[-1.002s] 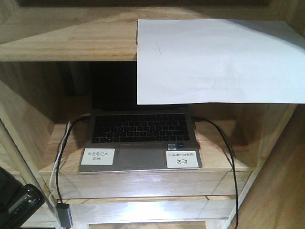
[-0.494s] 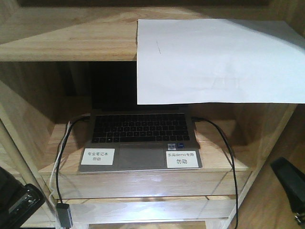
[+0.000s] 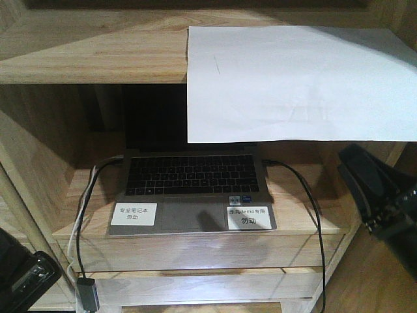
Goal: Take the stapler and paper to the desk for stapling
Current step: 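Grasp the white paper sheet with the right gripper and pull it off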
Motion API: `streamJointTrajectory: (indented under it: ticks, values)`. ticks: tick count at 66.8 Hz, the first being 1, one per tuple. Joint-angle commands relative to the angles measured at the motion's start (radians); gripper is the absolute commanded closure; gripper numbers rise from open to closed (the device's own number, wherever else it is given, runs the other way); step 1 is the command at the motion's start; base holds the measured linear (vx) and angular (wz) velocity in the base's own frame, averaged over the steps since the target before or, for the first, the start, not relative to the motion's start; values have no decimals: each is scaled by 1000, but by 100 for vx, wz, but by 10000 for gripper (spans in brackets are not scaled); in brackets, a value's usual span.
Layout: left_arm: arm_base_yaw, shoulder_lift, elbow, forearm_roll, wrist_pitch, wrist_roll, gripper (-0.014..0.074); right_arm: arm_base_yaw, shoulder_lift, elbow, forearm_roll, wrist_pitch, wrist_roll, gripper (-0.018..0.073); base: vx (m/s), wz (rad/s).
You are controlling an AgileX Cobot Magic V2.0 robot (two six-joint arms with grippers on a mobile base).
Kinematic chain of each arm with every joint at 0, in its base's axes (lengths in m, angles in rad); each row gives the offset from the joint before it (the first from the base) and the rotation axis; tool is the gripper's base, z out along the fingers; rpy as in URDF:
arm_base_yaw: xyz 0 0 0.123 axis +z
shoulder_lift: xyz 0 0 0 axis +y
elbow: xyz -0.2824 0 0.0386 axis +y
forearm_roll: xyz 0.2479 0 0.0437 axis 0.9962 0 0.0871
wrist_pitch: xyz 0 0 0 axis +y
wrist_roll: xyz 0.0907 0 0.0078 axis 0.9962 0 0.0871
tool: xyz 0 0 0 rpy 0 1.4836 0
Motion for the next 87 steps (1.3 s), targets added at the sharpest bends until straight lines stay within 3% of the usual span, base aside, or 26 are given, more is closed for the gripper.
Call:
streamJointTrajectory:
  ticks: [1, 22, 49, 58, 70, 87]
  values:
    - [-2, 9, -32, -31, -112, -6, 603, -1, 23, -67, 13, -132, -6, 73, 0, 0]
    - [-2, 9, -32, -31, -112, -6, 603, -1, 182, -168, 12, -137, 51, 73, 0, 0]
    - [-2, 9, -32, -31, -112, -6, 603, -1, 201, -277, 16, -154, 52, 94, 0, 0]
    - [-2, 9, -32, -31, -112, -6, 603, -1, 201, -278, 27, -159, 53, 228, 0, 0]
    - [-2, 9, -32, -31, -112, -6, 603, -1, 201, -277, 27, -183, 156, 575, 0, 0]
    - [-2, 9, -32, -31, -112, -6, 603, -1, 121, -232, -15, -194, 194, 568, 0, 0]
